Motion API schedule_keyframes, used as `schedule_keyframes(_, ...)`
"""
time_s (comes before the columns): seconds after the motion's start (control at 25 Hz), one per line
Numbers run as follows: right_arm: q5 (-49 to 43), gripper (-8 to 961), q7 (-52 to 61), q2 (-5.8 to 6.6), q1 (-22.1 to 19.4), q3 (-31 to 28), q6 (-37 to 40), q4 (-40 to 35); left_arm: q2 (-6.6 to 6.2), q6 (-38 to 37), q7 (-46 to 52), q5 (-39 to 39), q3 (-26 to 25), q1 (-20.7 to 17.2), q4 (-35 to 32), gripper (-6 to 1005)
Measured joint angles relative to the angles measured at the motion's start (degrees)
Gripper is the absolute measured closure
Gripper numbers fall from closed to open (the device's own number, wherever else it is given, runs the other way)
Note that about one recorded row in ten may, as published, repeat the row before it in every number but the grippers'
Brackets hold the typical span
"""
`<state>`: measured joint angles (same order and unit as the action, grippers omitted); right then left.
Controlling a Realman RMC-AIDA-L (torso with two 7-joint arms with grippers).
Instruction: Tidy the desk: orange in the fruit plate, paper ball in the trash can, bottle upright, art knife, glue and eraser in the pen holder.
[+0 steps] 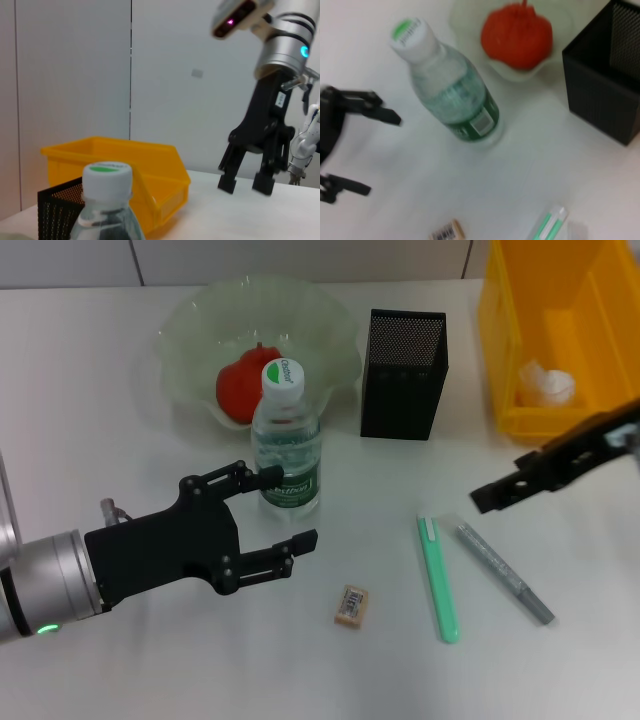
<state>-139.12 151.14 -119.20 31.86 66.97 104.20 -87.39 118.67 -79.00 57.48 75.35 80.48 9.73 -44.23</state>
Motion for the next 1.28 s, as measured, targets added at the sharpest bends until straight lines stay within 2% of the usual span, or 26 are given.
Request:
schedule_keyframes(0.04, -1.5, 114, 1.4, -0.07, 1.5, 2.1, -0.4, 1.0, -0.01, -0.1, -1.0, -0.2, 0.0, 0.6, 1.9, 214)
schedule_keyframes(0.16, -4.6, 114, 4.4, -0.16, 6.4, 11.1, -4.2, 7.0, -0.02, 0.0, -1.0, -0.2, 0.0, 1.0, 2.2, 214)
schedule_keyframes(0.2, -4.6, 114, 4.4, -0.16, 6.4, 11.1, -4.2, 7.0, -0.02, 0.0, -1.0, -0.2, 0.0, 1.1, 2.2, 214)
schedule_keyframes(0.32, -6.9, 114, 7.0, -0.25, 9.2, 18.2, -7.7, 12.3, -0.02, 0.1, -1.0, -0.3, 0.0, 1.1, 2.4, 215)
schedule_keyframes(0.52, -7.2, 114, 8.5, -0.38, 10.1, 23.0, -10.7, 15.6, -0.02, 0.2, -1.1, -0.3, -0.1, 1.4, 3.1, 215)
schedule_keyframes(0.92, -6.9, 114, 10.2, -0.51, 10.6, 27.9, -14.4, 18.1, 0.07, 0.2, -1.1, -0.3, -0.2, 1.8, 3.5, 214)
schedule_keyframes(1.28, -4.1, 115, 10.3, -0.59, 11.9, 28.8, -16.6, 21.9, 0.07, 0.2, -1.2, -0.3, -0.9, 2.5, 5.3, 214)
